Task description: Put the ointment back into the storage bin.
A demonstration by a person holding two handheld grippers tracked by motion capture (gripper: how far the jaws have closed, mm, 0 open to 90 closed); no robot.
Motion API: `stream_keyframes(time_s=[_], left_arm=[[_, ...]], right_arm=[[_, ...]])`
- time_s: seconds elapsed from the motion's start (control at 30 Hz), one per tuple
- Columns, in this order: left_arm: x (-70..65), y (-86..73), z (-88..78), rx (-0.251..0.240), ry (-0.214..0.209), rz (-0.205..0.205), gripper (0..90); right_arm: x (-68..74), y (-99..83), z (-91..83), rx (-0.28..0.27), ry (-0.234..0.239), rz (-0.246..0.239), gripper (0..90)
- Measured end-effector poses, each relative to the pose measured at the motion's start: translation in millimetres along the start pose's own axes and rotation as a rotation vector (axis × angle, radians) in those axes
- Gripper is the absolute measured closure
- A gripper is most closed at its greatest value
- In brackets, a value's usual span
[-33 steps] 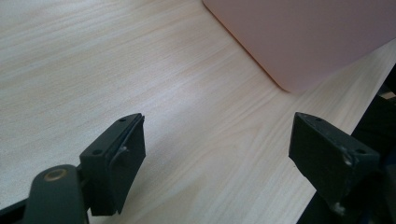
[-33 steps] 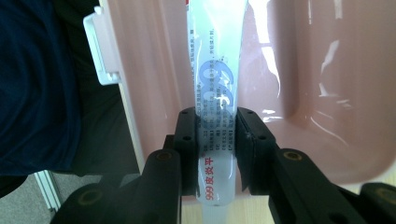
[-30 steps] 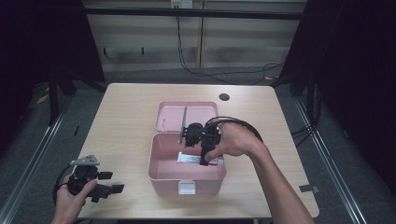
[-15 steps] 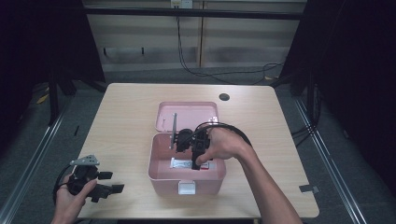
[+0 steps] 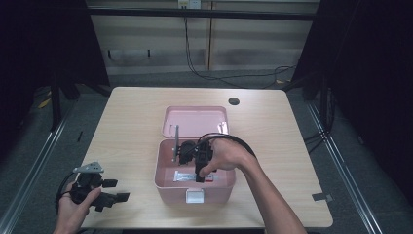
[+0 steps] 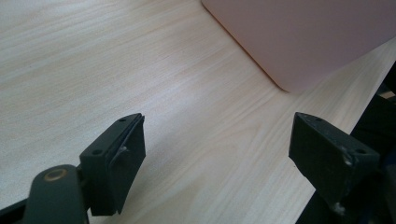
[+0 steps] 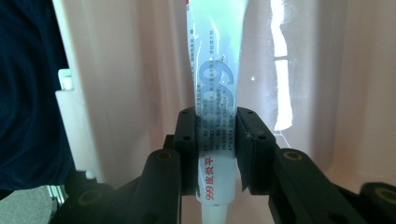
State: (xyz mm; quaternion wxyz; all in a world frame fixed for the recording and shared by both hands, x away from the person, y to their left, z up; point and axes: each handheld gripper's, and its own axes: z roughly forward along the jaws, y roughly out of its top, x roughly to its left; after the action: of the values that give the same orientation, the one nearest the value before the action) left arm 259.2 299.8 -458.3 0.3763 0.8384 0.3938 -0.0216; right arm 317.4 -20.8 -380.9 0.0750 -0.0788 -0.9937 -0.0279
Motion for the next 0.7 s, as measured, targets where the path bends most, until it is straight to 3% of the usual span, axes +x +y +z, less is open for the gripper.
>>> stream_keyframes(time_s=[0.7], left_arm=[[0.0,0.1,0.0,0.002,-0.003,-0.001,18.5]], right_arm=[[-5.2,10.3,29.0,0.019,0.051,-0.021,71.7]])
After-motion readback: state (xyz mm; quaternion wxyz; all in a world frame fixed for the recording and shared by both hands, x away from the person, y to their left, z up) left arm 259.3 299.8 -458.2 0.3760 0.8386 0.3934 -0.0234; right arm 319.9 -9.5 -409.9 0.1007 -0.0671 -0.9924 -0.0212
